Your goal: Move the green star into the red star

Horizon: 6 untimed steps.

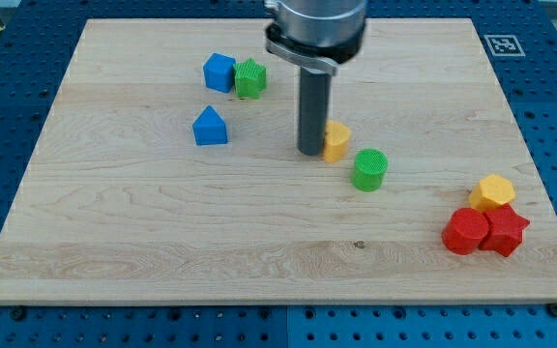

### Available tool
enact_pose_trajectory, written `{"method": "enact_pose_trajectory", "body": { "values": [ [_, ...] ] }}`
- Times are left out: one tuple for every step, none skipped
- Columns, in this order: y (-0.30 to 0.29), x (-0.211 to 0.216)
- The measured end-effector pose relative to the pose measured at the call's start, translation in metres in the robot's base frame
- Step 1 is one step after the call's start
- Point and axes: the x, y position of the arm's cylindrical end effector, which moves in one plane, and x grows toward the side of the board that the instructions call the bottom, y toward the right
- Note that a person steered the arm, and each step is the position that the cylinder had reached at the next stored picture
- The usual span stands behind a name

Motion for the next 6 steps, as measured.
{"method": "enact_pose_trajectory", "body": {
  "values": [
    [0.029, 0.025],
    [0.061, 0.037],
    [0.064, 0.035],
    [0.067, 0.034],
    [0.092, 0.034],
    [0.121, 0.048]
  ]
}}
